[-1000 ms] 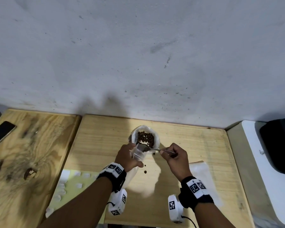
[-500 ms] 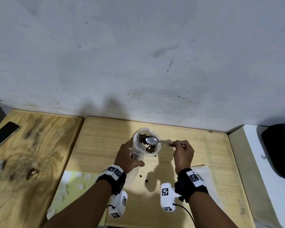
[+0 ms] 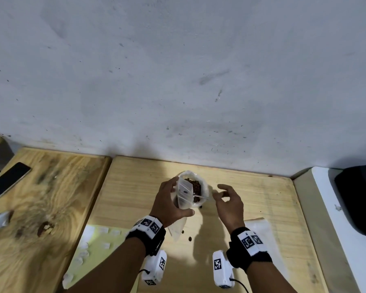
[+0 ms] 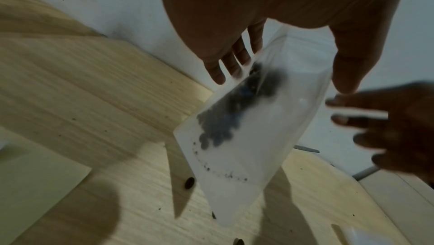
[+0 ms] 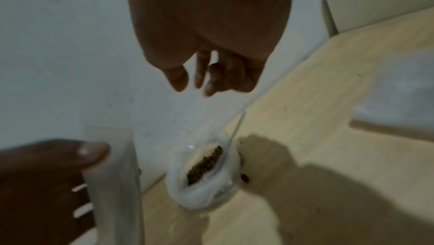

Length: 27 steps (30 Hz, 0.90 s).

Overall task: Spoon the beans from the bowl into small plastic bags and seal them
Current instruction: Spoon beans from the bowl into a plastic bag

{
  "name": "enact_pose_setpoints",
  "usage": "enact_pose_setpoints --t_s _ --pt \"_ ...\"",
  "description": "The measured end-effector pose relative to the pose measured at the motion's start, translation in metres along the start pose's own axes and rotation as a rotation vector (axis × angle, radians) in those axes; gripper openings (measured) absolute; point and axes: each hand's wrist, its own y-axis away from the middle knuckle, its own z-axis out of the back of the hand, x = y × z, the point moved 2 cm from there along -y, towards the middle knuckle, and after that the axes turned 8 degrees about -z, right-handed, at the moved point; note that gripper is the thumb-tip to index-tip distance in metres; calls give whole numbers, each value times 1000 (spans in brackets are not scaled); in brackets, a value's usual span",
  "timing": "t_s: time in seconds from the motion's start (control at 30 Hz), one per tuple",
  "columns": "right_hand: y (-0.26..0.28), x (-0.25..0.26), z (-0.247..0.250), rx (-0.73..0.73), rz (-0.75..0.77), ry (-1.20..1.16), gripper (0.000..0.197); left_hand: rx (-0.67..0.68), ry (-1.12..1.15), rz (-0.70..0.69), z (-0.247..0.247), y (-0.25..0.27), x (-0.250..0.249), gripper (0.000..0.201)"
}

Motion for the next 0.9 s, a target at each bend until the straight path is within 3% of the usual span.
enact_pose_setpoints --t_s 0.07,0.13,0.2,0.33,0.4,0.63,0.77,0.9 --pt "11 24 1 228 125 -66 16 26 -17 -16 -1 0 -2 109" --pt "18 41 -1 466 156 15 18 49 -26 -28 -1 -1 -6 110" --pt "18 48 -6 557 155 161 20 71 -41 -41 -3 -3 -8 111" --pt "10 50 -3 483 193 301 9 97 -43 -20 -4 -3 -14 116" --pt "6 50 1 424 216 291 8 90 7 -14 -2 -2 -18 106" --pt "2 35 5 239 232 135 17 -65 104 135 1 -9 0 11" --pt "6 26 3 270 131 -27 31 -89 181 152 1 -8 1 10" --pt "8 15 -5 346 53 -49 19 -80 252 166 -3 -4 -2 24"
